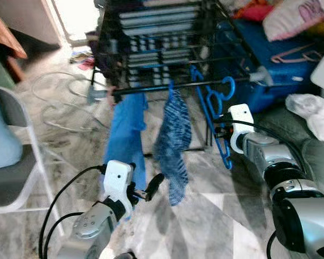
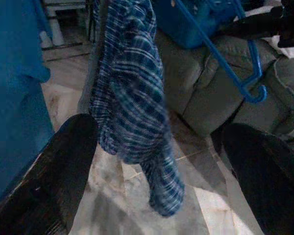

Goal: Hang hanger

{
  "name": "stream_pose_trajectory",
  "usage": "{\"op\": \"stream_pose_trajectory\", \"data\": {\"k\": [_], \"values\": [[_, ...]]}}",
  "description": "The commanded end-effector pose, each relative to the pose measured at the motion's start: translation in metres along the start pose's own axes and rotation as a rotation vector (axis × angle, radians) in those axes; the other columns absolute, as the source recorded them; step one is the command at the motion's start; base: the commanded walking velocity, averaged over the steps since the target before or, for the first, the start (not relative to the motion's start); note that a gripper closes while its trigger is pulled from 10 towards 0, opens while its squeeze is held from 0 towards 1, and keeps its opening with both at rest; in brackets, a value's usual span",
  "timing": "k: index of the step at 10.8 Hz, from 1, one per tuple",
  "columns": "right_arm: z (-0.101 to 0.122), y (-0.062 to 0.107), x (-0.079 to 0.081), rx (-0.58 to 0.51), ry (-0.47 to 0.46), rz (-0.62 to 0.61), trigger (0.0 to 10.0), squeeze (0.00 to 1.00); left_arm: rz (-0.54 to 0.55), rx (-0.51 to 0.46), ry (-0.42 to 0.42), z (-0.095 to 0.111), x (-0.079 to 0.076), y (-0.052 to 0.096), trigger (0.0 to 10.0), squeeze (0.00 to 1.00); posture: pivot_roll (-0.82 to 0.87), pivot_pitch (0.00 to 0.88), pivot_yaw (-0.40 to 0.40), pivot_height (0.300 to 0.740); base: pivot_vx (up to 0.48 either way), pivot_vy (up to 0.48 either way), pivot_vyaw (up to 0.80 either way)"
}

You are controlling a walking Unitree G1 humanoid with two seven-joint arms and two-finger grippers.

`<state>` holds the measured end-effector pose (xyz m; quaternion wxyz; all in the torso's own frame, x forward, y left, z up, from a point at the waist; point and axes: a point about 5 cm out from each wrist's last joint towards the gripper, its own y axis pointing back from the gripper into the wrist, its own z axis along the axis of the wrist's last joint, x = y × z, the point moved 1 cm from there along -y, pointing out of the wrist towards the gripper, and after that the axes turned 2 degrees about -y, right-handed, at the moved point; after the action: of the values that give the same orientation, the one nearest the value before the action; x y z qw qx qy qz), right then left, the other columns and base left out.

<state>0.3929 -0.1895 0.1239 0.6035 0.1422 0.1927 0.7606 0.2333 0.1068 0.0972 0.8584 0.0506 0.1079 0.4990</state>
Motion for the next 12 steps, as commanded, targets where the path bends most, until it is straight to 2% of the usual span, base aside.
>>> {"op": "stream_pose_trajectory", "data": {"k": [1,3,7,9,12], "values": [[0.013,0.000,0.002,-0.035,0.013,0.013,10.0,0.00,-0.003,-0.009,-0.006,0.004,0.002,0.005,10.0,0.00,-0.06,0.095,0.062,0.740,0.000,0.000,0.00],[0.018,0.000,0.001,-0.051,0.018,0.002,10.0,0.00,-0.006,-0.006,-0.002,0.004,0.002,0.008,10.0,0.00,-0.05,0.104,0.069,0.740,0.000,0.000,0.00],[0.031,-0.002,0.006,-0.070,0.059,0.024,10.0,0.00,-0.017,0.013,-0.002,0.003,0.000,0.014,10.0,0.00,-0.04,0.129,0.081,0.740,0.278,0.000,0.00],[0.039,-0.002,0.008,-0.076,0.084,0.035,10.0,0.00,-0.016,0.021,-0.004,0.003,-0.001,0.016,10.0,0.00,-0.02,0.135,0.081,0.740,0.000,0.000,0.00],[0.044,-0.003,0.011,-0.066,0.065,0.051,10.0,0.00,-0.003,0.037,-0.013,0.003,0.001,0.019,10.0,0.00,0.00,0.142,0.078,0.740,0.000,0.000,0.00]]}}
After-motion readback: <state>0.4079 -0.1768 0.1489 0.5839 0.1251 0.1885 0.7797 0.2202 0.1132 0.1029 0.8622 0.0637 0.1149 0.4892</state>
